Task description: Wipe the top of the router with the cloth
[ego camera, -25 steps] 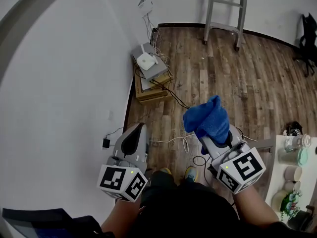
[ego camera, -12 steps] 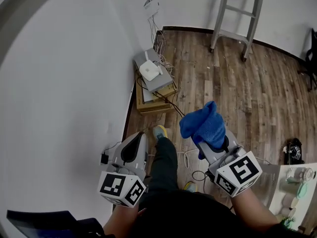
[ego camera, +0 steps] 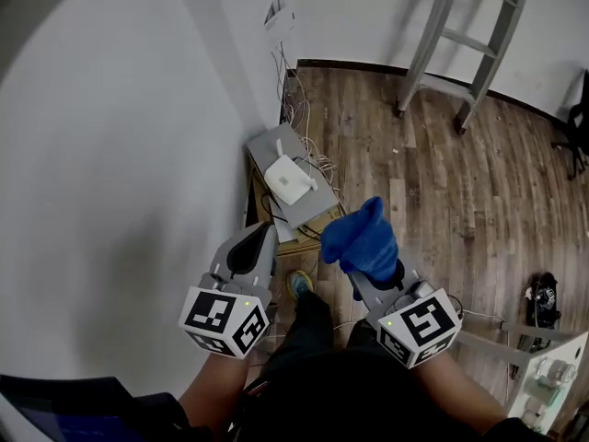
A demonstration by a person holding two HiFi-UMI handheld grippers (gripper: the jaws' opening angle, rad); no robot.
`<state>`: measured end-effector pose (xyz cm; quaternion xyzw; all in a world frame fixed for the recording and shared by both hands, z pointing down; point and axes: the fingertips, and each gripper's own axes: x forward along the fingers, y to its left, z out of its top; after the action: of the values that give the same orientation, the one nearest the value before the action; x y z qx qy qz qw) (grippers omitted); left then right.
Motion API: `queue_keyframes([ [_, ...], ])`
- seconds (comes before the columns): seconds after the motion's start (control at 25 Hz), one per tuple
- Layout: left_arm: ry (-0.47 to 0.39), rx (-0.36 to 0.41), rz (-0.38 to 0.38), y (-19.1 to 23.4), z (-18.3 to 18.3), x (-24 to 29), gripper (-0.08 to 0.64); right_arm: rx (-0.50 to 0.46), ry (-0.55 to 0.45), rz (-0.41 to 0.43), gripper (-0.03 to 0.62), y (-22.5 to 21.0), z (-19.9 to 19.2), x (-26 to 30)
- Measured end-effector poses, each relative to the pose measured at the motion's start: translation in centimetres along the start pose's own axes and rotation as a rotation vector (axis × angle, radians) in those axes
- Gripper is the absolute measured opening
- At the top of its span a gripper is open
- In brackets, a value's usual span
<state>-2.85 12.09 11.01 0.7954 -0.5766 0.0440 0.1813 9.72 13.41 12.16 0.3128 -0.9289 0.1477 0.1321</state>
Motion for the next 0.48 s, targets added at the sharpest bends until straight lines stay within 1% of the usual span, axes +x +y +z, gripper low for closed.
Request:
queue_keyframes([
  [0.08,0.025,-0.006,-0.006,2.7,0.3,2.4,0.001,-0.011,0.027,0.027,0.104,0.0,0.3,4.1],
  [0.16,0.05,-0.012,-0.009,4.5,0.3,4.3,0.001,-0.015,0.051,0.052,0.104,0.0,0.5,7.3],
  [0.24,0.065,-0.02,0.001,5.9,0.7,6.0,0.001,-0.043,0.059,0.077,0.104,-0.6,0.8,10.1],
  [0.36,0.087,-0.026,0.04,7.6,1.2,8.1,0.001,-0.063,0.073,0.117,0.103,-2.1,0.7,14.0],
  [0.48,0.14,-0.022,0.1,10.1,0.3,10.6,0.001,-0.059,0.115,0.164,0.103,-3.9,-0.7,18.5],
])
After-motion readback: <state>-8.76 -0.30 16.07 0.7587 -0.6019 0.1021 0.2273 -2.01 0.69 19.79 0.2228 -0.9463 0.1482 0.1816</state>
